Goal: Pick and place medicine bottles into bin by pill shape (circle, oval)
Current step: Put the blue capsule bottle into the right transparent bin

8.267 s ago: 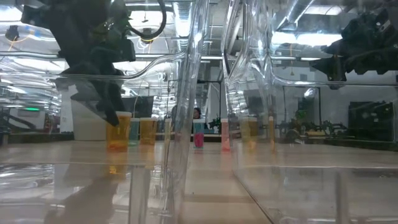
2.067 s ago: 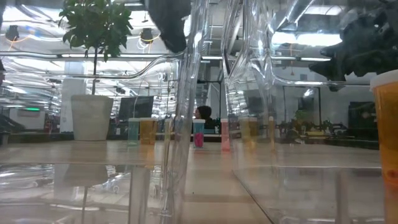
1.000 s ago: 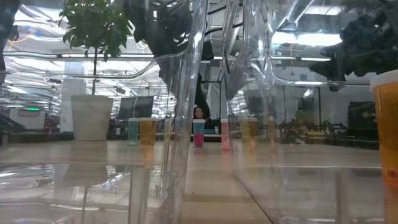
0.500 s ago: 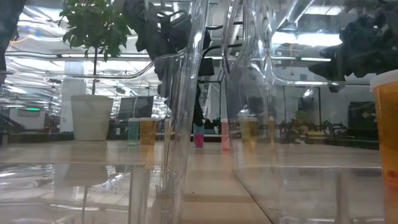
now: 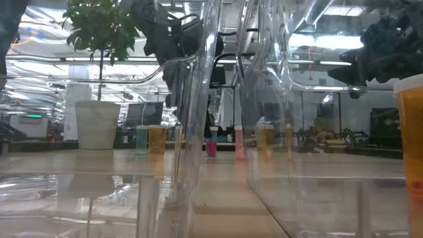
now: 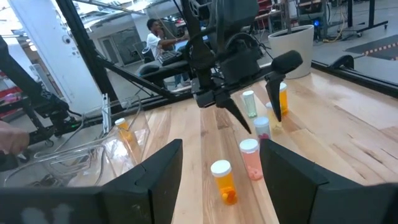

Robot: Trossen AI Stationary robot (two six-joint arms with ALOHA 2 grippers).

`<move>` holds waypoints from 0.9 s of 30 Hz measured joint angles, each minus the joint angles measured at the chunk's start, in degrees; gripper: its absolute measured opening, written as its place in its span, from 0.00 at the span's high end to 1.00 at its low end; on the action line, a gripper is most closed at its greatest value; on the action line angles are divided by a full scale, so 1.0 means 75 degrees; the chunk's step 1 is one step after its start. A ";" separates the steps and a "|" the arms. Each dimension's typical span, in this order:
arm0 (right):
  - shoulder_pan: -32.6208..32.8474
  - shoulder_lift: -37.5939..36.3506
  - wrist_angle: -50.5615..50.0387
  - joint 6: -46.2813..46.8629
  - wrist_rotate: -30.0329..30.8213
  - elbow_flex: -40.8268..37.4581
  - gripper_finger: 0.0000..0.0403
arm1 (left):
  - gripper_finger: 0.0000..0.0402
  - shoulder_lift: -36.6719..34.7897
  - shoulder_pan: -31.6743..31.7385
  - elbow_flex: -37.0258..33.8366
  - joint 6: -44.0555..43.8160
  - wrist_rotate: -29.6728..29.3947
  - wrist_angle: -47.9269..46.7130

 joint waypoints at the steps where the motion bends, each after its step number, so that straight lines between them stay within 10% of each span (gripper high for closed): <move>1: 0.0000 0.0000 0.0000 0.0001 0.0002 0.0000 0.44 | 0.43 0.0000 0.0000 0.0000 0.0002 -0.0072 0.0000; 27: 0.0000 0.0000 0.0000 -0.0003 0.0001 0.0002 0.44 | 0.67 -0.0003 0.0000 0.0000 0.0052 -0.0102 0.0147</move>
